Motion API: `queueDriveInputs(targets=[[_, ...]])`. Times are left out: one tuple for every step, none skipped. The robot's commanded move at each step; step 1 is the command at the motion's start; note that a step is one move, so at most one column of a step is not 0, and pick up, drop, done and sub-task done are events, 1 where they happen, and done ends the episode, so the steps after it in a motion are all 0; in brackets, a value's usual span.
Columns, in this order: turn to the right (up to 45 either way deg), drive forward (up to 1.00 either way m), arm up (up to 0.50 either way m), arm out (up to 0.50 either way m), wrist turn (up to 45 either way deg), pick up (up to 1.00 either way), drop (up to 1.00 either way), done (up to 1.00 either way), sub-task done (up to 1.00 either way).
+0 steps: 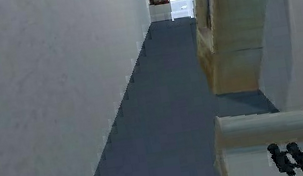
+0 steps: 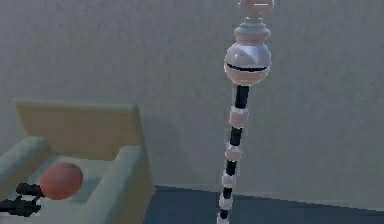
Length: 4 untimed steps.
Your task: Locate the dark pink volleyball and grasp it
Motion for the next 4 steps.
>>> queueDriveInputs(targets=[[0.0, 0.95, 0.0, 0.0, 0.0, 0.0, 0.0, 0.0, 0.0], [12.0, 0.0, 0.0, 0.0, 0.0, 0.0, 0.0, 0.0, 0.0], [0.0, 0.0, 0.5, 0.0, 0.0, 0.0, 0.0, 0.0, 0.0], [0.0, 0.0, 0.08, 0.0, 0.0, 0.0, 0.0, 0.0, 0.0]])
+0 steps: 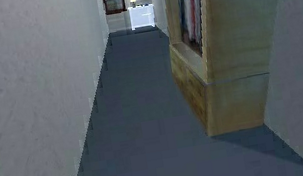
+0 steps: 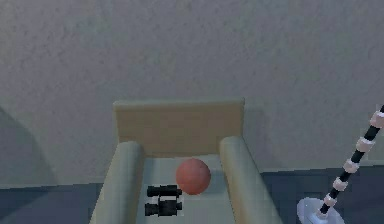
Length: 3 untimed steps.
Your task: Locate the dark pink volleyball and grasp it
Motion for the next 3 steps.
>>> queueDriveInputs(targets=[[0.0, 0.0, 0.0, 0.42, 0.0, 0.0, 0.0, 0.0, 0.0], [0.0, 0.0, 0.0, 0.0, 45.0, 0.0, 0.0, 0.0, 0.0], [0.0, 0.0, 0.0, 0.0, 45.0, 0.0, 0.0, 0.0, 0.0]])
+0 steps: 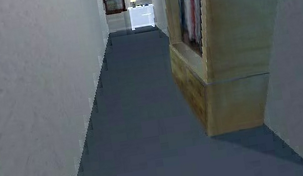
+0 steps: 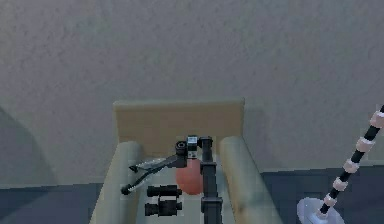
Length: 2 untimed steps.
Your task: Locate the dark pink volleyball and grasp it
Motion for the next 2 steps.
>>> queueDriveInputs(targets=[[0.0, 0.0, 0.0, 0.0, 45.0, 0.0, 0.0, 0.0, 0.0], [0.0, 0.0, 0.0, 0.0, 45.0, 0.0, 0.0, 0.0, 0.0]])
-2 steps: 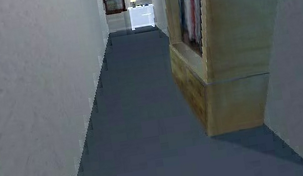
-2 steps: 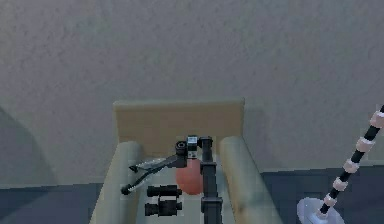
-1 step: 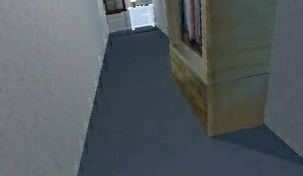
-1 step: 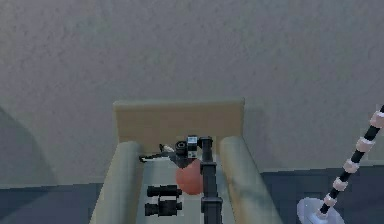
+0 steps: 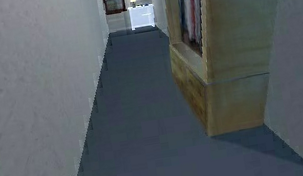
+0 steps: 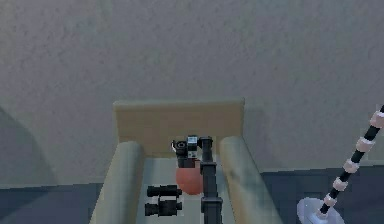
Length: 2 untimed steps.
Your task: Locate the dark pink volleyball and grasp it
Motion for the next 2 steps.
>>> queueDriveInputs(targets=[[0.0, 0.0, 0.0, 0.0, 3.0, 0.0, 0.0, 0.0, 0.0], [0.0, 0.0, -0.3, 0.0, 0.0, 0.0, 0.0, 0.0, 0.0]])
